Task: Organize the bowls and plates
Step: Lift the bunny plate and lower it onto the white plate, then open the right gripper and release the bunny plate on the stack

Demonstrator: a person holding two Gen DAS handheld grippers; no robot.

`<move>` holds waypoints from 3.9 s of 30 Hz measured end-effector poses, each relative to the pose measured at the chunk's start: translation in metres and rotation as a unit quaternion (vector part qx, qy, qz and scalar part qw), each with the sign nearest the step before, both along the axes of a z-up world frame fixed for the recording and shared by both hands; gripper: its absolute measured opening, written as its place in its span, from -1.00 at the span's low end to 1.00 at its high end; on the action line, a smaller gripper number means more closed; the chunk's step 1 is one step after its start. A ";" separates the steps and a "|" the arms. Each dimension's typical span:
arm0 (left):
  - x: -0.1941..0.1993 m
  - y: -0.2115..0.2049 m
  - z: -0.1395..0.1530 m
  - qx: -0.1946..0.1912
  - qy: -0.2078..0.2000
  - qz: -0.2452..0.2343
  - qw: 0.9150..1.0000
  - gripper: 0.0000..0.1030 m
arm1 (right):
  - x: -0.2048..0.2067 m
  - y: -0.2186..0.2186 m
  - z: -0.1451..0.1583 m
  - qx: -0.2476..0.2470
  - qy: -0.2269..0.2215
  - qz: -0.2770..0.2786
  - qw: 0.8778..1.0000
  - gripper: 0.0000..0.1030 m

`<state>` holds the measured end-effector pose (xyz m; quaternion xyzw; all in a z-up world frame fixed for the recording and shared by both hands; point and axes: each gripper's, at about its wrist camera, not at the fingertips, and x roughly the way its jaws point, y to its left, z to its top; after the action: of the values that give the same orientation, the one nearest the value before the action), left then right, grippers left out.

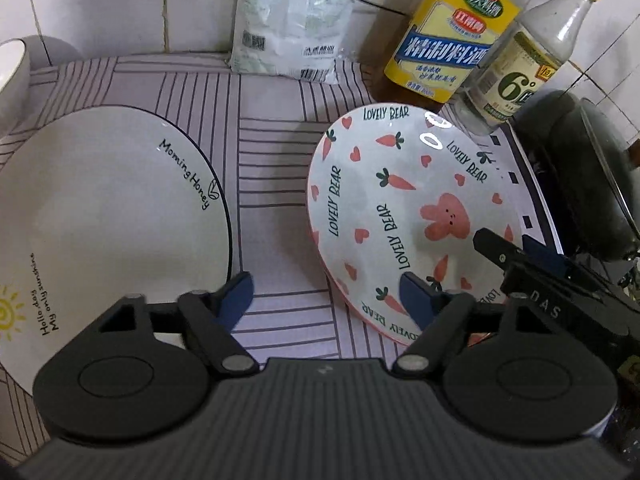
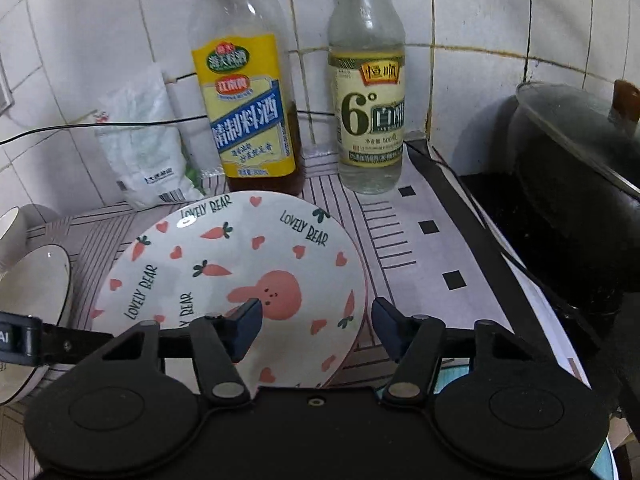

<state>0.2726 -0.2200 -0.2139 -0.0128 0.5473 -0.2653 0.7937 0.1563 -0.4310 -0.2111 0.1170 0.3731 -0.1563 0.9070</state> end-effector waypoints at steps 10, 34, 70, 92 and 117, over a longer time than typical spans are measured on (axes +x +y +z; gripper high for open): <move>0.004 -0.009 -0.008 0.003 0.005 -0.035 0.999 -0.37 | 0.009 -0.011 -0.008 0.010 0.010 -0.003 1.000 -0.21; 0.013 -0.009 0.003 -0.007 -0.047 -0.024 0.999 -0.46 | 0.003 -0.025 -0.011 0.056 -0.048 0.016 0.997 -0.52; -0.049 0.163 0.104 0.007 -0.073 0.071 0.995 -0.43 | -0.047 0.102 0.075 0.071 -0.111 0.213 0.968 -0.56; 0.001 0.185 0.044 0.043 -0.044 0.103 0.993 -0.42 | 0.004 0.141 0.017 0.127 -0.066 0.215 0.966 -0.55; 0.040 0.192 0.019 0.049 0.041 0.117 0.991 -0.34 | 0.039 0.170 0.006 0.069 0.000 0.204 0.976 -0.55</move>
<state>0.3127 -0.0280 -0.1944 -0.0483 0.5864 -0.1425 0.7959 0.1951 -0.2613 -0.2048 0.1011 0.3989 0.0586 0.9095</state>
